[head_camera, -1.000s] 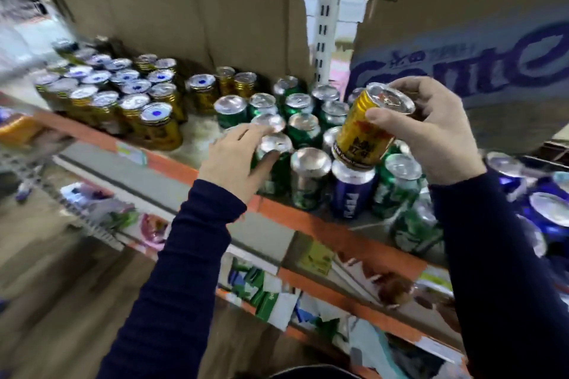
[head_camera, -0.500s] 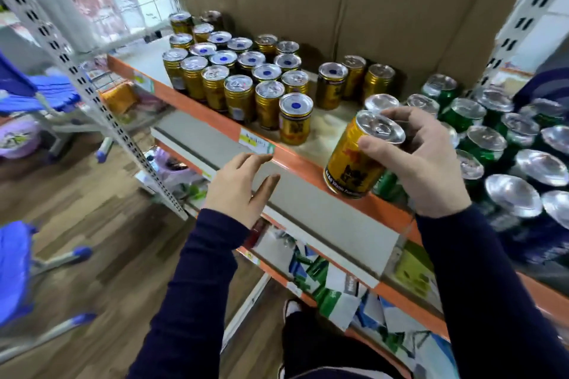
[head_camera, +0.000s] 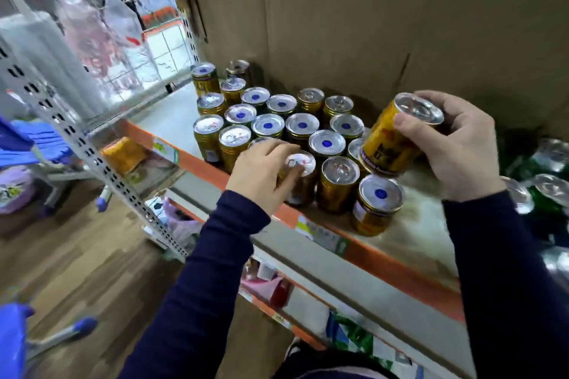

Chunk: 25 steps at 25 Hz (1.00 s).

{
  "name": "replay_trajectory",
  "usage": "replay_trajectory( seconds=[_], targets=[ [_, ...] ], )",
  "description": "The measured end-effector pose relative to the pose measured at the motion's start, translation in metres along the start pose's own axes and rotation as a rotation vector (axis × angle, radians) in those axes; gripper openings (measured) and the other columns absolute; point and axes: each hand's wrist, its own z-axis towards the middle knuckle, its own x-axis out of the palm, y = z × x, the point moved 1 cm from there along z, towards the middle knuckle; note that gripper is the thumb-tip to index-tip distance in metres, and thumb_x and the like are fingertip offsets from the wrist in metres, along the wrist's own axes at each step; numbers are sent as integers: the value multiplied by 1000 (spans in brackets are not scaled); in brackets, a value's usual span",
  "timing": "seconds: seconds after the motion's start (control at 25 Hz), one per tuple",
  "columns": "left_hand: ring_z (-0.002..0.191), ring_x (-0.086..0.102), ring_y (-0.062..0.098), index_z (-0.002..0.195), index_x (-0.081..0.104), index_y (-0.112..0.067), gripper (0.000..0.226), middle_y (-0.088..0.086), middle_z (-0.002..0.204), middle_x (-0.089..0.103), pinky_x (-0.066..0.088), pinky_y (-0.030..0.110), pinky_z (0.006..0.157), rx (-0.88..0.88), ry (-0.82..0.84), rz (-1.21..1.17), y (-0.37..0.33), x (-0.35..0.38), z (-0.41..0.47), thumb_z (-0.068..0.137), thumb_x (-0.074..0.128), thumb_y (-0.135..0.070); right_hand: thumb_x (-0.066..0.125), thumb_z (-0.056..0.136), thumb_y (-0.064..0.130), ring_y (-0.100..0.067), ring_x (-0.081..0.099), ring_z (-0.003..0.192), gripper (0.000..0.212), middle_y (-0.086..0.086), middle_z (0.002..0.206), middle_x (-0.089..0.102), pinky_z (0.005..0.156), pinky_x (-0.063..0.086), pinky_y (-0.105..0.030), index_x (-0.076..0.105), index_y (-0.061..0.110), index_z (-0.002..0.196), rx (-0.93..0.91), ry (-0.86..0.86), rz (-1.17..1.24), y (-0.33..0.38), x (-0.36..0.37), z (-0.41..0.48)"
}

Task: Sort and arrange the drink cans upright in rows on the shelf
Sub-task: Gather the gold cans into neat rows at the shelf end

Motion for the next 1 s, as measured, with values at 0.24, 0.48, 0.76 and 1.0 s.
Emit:
replay_trajectory(
  seconds=[0.24, 0.48, 0.76, 1.0],
  targets=[
    [96, 60, 31, 113, 62, -10, 51, 11, 106, 64, 50, 44, 79, 90, 75, -17, 41, 8, 71, 85, 40, -45, 75, 74, 42, 2, 58, 86, 50, 15, 96, 59, 79, 50, -17, 57, 15, 112, 7, -127, -226, -6, 26, 68],
    [111, 54, 30, 124, 56, -15, 59, 7, 121, 58, 46, 48, 88, 153, 229, 21, 100, 16, 128, 83, 38, -54, 74, 78, 36, -7, 51, 86, 58, 5, 105, 50, 61, 37, -2, 46, 10, 121, 169, -148, -523, -31, 56, 113],
    [121, 45, 29, 123, 56, -17, 51, 5, 128, 55, 38, 42, 99, 287, 353, 8, 131, 32, 139, 87, 41, -49, 67, 80, 35, -20, 50, 111, 60, -10, 130, 54, 83, 42, -27, 50, 8, 131, 402, -162, -729, -46, 88, 127],
    [124, 41, 24, 129, 50, -19, 45, 2, 133, 49, 32, 38, 100, 298, 334, 27, 128, 32, 136, 93, 42, -46, 62, 84, 42, -25, 56, 108, 54, -10, 124, 60, 83, 41, -29, 56, 7, 125, 576, 11, -815, -59, 104, 113]
  ],
)
